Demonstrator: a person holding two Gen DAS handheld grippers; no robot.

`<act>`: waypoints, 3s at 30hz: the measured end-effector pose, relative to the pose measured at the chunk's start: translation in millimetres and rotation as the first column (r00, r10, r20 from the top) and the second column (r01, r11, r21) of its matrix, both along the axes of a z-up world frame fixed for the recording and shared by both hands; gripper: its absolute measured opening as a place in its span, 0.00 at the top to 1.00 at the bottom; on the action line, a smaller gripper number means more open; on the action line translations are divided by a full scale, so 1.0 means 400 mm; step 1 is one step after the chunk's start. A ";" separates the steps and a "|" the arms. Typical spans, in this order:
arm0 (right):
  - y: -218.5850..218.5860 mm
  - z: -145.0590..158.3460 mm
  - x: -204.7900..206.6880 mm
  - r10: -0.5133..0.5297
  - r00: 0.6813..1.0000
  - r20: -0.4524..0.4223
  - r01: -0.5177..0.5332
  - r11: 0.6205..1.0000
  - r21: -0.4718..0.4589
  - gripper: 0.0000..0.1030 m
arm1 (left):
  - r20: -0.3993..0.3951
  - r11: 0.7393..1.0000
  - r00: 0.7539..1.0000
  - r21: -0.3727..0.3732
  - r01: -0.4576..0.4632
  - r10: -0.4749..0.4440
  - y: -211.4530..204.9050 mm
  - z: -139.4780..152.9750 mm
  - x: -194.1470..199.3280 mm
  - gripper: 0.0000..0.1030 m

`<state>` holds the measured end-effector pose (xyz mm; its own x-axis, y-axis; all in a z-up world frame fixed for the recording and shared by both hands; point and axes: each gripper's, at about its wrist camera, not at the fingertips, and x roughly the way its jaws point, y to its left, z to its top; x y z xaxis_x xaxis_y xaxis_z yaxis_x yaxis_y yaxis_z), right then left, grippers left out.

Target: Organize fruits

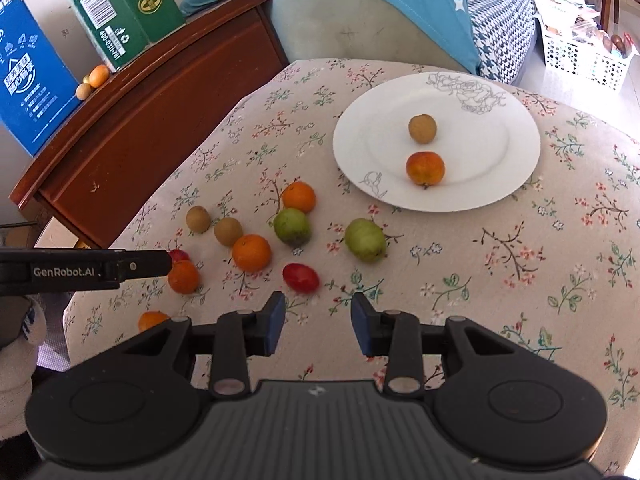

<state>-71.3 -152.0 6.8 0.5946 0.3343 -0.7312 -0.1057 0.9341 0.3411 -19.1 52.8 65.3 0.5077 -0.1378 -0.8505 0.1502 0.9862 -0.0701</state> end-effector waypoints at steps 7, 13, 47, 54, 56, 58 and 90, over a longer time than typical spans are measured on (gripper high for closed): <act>0.033 -0.016 -0.007 0.030 1.000 -0.007 -0.030 0.999 -0.026 0.64 | -0.041 1.000 0.999 0.016 -0.007 0.007 0.048 -0.036 -0.060 0.40; 0.039 -0.024 0.003 0.018 1.000 0.007 -0.018 0.999 -0.036 0.64 | -0.076 0.999 0.996 0.017 0.039 -0.038 0.036 -0.075 -0.100 0.40; 0.100 -0.056 0.072 0.011 0.998 0.054 -0.005 0.993 -0.118 0.69 | -0.020 0.999 0.999 0.006 0.040 -0.040 0.040 -0.121 -0.113 0.74; 0.097 -0.051 0.068 0.016 0.999 0.051 -0.010 0.993 -0.117 0.75 | -0.006 0.999 0.999 0.002 0.035 -0.035 0.040 -0.119 -0.111 0.76; 0.095 -0.046 0.066 0.018 0.999 0.051 -0.013 0.994 -0.108 0.75 | -0.003 1.000 1.000 0.000 0.030 -0.030 0.041 -0.117 -0.110 0.76; 0.092 -0.039 0.064 0.019 0.998 0.057 -0.013 0.995 -0.101 0.75 | 0.005 1.000 1.000 -0.003 0.025 -0.025 0.042 -0.113 -0.109 0.76; -0.186 0.111 0.150 -0.201 0.967 0.157 0.204 0.979 -0.002 0.75 | 0.180 0.972 0.965 -0.100 0.213 -0.193 -0.170 0.047 0.103 0.76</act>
